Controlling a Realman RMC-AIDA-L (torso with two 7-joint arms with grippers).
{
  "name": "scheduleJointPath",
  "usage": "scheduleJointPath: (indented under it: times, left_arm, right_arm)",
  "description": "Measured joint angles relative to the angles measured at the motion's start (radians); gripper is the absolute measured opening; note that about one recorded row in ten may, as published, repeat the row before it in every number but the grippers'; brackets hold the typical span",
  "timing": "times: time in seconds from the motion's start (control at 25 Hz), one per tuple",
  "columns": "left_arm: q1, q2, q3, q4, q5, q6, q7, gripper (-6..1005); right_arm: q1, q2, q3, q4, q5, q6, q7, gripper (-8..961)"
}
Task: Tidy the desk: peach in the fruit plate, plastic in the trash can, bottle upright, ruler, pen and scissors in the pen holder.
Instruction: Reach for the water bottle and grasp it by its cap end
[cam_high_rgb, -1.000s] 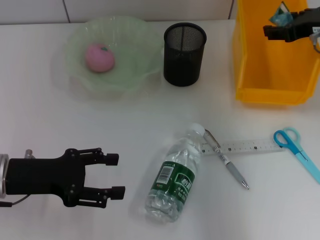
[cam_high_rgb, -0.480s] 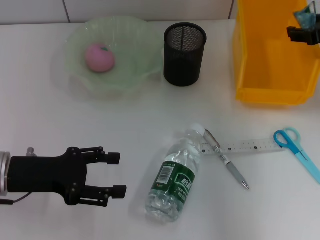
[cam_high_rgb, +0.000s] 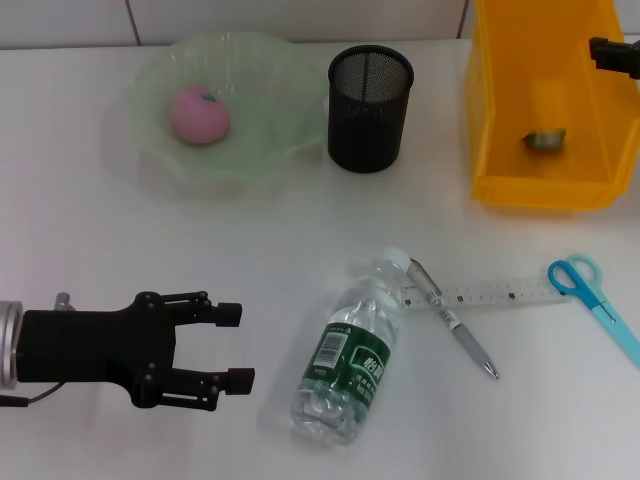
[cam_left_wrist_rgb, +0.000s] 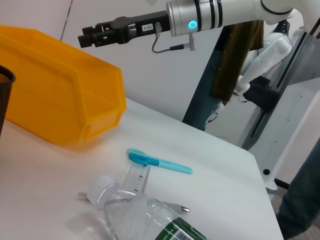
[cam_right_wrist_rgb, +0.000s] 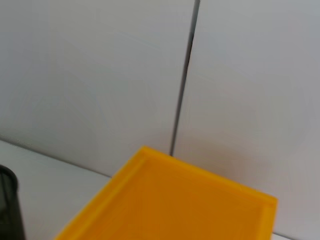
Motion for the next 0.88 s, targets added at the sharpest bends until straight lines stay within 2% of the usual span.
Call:
scheduleJointPath:
  times: [0.12, 0.2, 0.36, 0.52, 0.64, 0.72, 0.8, 0.88]
  left_arm:
    - [0.001, 0.002, -0.004, 0.002, 0.0, 0.01, -0.011, 820]
    - [0.0, 0.005, -0.004, 0.011, 0.0, 0.019, -0.033, 820]
    - [-0.002, 0.015, -0.007, 0.026, -0.007, 0.033, -0.085, 820]
    - [-0.005, 0.018, -0.021, 0.059, -0.008, 0.036, -0.162, 819]
    - [-0.008, 0.017, -0.031, 0.101, -0.009, 0.036, -0.26, 819]
    - [-0.012, 0.014, -0.035, 0.131, -0.009, 0.035, -0.327, 818]
    - [-0.025, 0.005, -0.035, 0.171, -0.007, 0.034, -0.425, 818]
    - [-0.038, -0.004, -0.033, 0.212, -0.004, 0.031, -0.51, 818]
  right_arm:
    - [-0.02, -0.003, 0.01, -0.017, 0.118, -0.054, -0.064, 712]
    - [-0.037, -0.004, 0.041, -0.027, 0.248, -0.143, -0.147, 712]
    - [-0.044, -0.006, 0.215, -0.009, 0.453, -0.477, -0.322, 712]
    - [-0.027, -0.017, 0.388, 0.09, 0.497, -0.834, -0.484, 711]
    - [-0.026, -0.062, 0.442, 0.235, 0.494, -1.012, -0.613, 711]
    - [-0.034, -0.107, 0.449, 0.371, 0.493, -1.104, -0.724, 711]
    - [-0.041, -0.144, 0.45, 0.505, 0.479, -1.14, -0.822, 711]
    - [-0.047, -0.163, 0.451, 0.607, 0.451, -1.133, -0.904, 711]
